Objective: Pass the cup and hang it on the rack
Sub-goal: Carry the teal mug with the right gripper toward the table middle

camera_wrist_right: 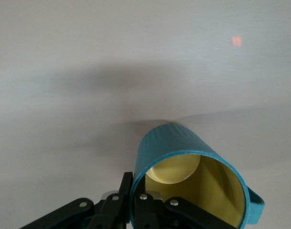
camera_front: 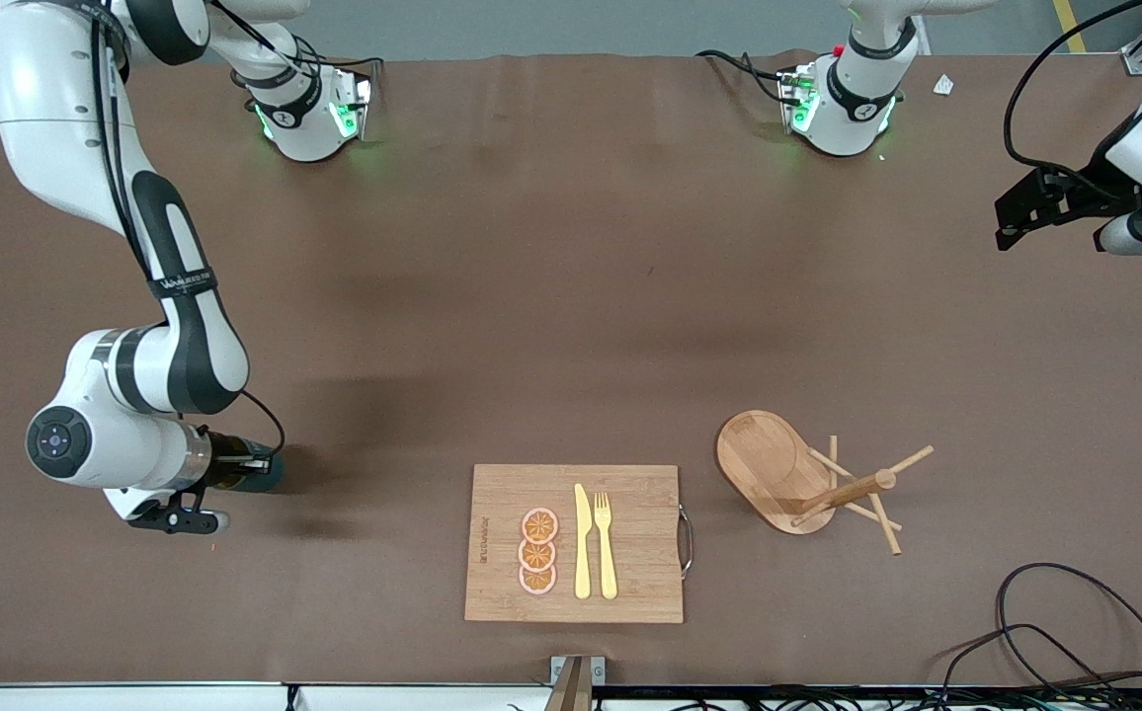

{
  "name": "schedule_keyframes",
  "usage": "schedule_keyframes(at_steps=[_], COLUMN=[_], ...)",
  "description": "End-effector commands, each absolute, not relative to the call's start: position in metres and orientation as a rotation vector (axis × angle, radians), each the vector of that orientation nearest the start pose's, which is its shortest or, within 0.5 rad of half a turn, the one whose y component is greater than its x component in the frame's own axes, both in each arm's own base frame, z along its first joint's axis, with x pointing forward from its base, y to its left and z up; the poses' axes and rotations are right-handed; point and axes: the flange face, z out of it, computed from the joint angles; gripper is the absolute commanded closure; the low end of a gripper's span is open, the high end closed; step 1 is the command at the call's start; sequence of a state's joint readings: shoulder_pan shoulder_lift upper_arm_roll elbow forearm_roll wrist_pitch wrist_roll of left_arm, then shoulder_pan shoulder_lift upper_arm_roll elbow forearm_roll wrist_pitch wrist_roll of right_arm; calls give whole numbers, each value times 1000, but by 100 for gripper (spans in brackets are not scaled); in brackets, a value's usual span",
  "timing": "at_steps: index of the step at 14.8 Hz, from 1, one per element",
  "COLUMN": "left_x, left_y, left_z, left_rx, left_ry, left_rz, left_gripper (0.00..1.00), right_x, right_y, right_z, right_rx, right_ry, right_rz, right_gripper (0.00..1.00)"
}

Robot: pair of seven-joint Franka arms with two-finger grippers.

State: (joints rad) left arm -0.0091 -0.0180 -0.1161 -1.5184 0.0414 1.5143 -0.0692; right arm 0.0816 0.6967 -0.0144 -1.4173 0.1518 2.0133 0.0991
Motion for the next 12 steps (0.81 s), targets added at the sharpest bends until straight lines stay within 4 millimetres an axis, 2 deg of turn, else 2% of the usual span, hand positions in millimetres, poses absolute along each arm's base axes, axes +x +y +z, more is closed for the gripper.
schedule_keyframes(at_steps=[1,2,4,5,7,8,9,11,12], left_x=[541,541,541,541,542,542,542,542,542], left_y=[-67,-67,-67,-68,-69,-69,-69,-69,-69], left_z=[657,657,657,657,654,654,654,654,654], left_rx=[-3109,-3109,-3109,-3110,-3110,-3110,-3110,-3112,-3112], left_ry=[80,82,82,85,87,87,87,88,88], left_rz=[-29,-29,-29,-31,-24,-24,-24,-24,-24], left_gripper=[0,0,0,0,0,0,0,0,0], right_x=[705,701,684,674,656,635,619,586,572], right_y=[136,163,256,294,362,407,443,513,538], right_z=[326,329,348,356,354,346,335,309,301], right_rx=[-2947,-2924,-2879,-2870,-2845,-2839,-2821,-2726,-2686], right_ry=[226,284,403,451,417,351,344,421,469], right_rz=[210,230,232,225,126,86,50,-64,-83], right_gripper=[99,99,99,99,98,98,98,98,98])
